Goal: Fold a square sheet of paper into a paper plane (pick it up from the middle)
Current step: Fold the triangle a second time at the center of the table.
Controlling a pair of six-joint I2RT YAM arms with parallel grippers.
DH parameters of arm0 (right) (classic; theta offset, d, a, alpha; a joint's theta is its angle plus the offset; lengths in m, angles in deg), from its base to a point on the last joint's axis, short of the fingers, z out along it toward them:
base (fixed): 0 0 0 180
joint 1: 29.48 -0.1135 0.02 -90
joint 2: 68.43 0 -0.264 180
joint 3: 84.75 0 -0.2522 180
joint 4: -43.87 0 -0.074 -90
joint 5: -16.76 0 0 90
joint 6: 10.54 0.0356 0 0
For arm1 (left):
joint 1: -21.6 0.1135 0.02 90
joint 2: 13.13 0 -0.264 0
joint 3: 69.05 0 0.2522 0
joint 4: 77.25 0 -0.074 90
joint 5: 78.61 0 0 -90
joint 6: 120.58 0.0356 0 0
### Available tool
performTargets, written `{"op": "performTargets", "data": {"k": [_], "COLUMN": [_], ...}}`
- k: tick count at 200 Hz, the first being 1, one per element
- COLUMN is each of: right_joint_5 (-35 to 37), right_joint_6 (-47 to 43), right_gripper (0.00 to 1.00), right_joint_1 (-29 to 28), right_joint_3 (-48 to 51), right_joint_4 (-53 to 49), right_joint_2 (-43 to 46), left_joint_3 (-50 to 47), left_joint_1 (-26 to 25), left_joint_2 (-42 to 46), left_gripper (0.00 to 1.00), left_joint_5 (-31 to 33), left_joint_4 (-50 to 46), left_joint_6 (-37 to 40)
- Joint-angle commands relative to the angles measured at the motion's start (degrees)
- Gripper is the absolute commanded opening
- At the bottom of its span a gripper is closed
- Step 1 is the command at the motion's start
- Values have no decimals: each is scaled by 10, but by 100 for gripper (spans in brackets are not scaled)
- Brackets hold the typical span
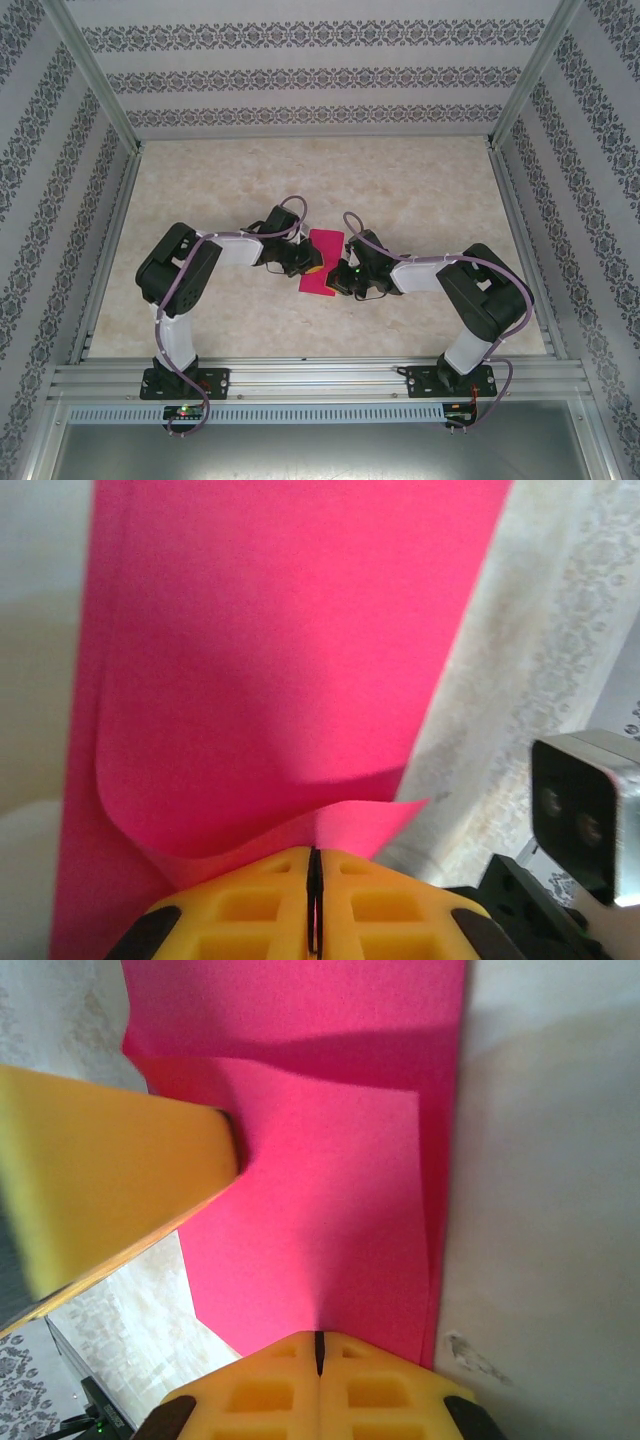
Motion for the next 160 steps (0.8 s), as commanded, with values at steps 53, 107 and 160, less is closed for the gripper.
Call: {"op": "performTargets", "data": {"k": [53, 107, 160], "right_joint_5": [54, 57, 55], "right_joint_6": [-33, -43, -43], "right_gripper": [0, 0, 0], "right_joint_1": [-5, -6, -6], "right_joint_3": [10, 4, 2], "right_joint_4": [-127, -146, -142], "right_joint_2": [-24, -19, -20], "left_joint_3": [-18, 4, 19], "left_joint_1": [54, 87, 120], "left_joint_2": [-29, -34, -36], "left_gripper": [13, 13, 13], "left_joint_5": [-14, -13, -15], "left_joint_4": [27, -4, -29], "left_joint_6": [16, 37, 56]}}
